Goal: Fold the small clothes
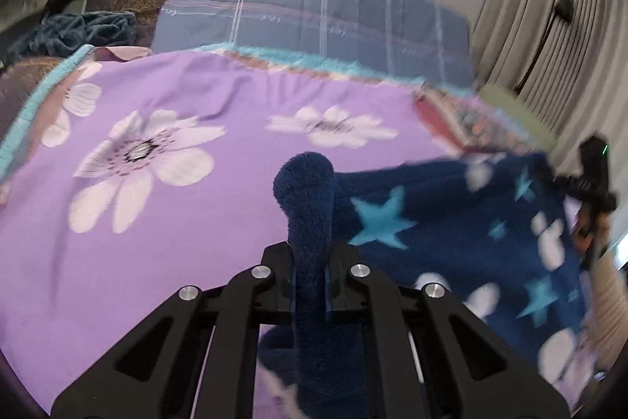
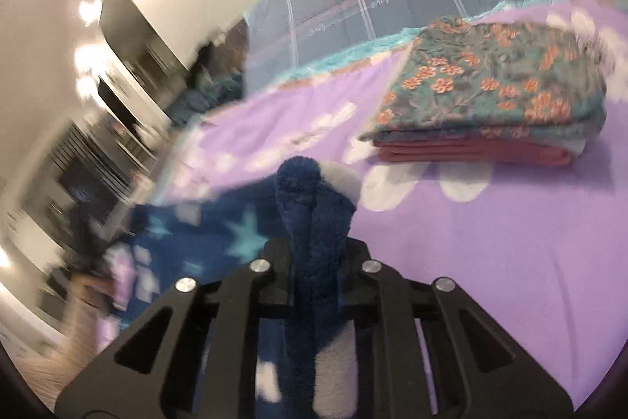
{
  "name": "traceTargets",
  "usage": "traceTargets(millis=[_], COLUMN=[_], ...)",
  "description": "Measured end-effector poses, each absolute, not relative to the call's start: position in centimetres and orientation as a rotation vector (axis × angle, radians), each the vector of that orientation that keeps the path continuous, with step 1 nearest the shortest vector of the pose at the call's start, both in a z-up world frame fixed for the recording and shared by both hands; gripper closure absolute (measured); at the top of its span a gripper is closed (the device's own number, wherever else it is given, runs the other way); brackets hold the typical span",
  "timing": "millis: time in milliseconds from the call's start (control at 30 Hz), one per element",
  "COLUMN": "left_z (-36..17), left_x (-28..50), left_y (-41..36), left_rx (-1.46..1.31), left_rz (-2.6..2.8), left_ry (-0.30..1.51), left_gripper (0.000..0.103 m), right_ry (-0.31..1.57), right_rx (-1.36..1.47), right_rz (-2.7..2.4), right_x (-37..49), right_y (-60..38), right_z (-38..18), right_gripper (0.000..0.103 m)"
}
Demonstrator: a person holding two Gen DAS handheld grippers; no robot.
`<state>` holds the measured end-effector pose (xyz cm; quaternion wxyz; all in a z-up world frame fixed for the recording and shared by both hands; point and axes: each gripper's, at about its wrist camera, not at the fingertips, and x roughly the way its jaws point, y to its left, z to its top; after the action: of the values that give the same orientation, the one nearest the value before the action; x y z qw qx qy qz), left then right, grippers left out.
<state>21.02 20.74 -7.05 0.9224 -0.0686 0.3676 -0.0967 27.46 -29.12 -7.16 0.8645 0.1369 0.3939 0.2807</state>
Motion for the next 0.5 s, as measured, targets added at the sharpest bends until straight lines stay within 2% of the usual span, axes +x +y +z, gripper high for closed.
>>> traceTargets(millis=[33, 67, 100, 133, 200, 233, 267, 333, 400, 433, 467, 500], left_z=[-8.1, -8.8, -9.5, -9.9, -9.3, -8.2, -7.2, -4.4, -2.4, -1.9, -1.6, -1.5], left_x=[21.8, 22.4, 22.9, 23.2, 22.8, 22.2, 21.6, 19.6, 17.4, 16.6, 15.3, 14.4], left_y=[20.6, 20.4, 20.2, 20.0, 19.8, 19.4, 18.7, 15.9, 11.4, 9.0, 5.4, 3.3], left_rx=[-0.117, -0.095, -0.067, -0.046, -0.044, -0.042, -0.022, 0.052, 0.077, 0.095, 0.139, 0.172], left_rz=[-0.176, -0.156, -0.114, -0.067, -0.028, -0.011, 0.005, 0.007, -0.098, -0.154, -0.232, -0.274], left_ry=[0.802, 0.832, 0.855, 0.871, 0.862, 0.835, 0.813, 0.750, 0.725, 0.729, 0.733, 0.734], left_gripper=[0.085, 0.075, 0.072, 0.071, 0.066, 0.062, 0.058, 0.056, 0.051, 0.047, 0.043, 0.041], right_ry=[0.862, 0.918, 0.972, 1.010, 0.979, 0.958, 0.941, 0.931, 0.955, 0.977, 0.991, 1.009], right_rx=[0.254, 0.220, 0.200, 0.214, 0.278, 0.329, 0.354, 0.353, 0.340, 0.354, 0.378, 0.393], right_rz=[0.561, 0.524, 0.486, 0.470, 0.497, 0.515, 0.524, 0.531, 0.509, 0.510, 0.522, 0.532], right_x=[28.1, 28.8, 29.4, 29.8, 29.5, 29.2, 29.0, 28.6, 28.5, 28.4, 28.0, 27.5], right_y=[-28.6, -28.2, -27.9, -28.0, -29.0, -30.1, -31.0, -32.6, -33.8, -34.4, -35.0, -35.5], right_z=[-7.9, -9.3, -10.6, -11.9, -12.0, -11.6, -11.2, -10.5, -10.3, -10.5, -10.9, -11.4], right_gripper=[0.079, 0.071, 0.067, 0.067, 0.062, 0.054, 0.050, 0.050, 0.060, 0.076, 0.087, 0.088])
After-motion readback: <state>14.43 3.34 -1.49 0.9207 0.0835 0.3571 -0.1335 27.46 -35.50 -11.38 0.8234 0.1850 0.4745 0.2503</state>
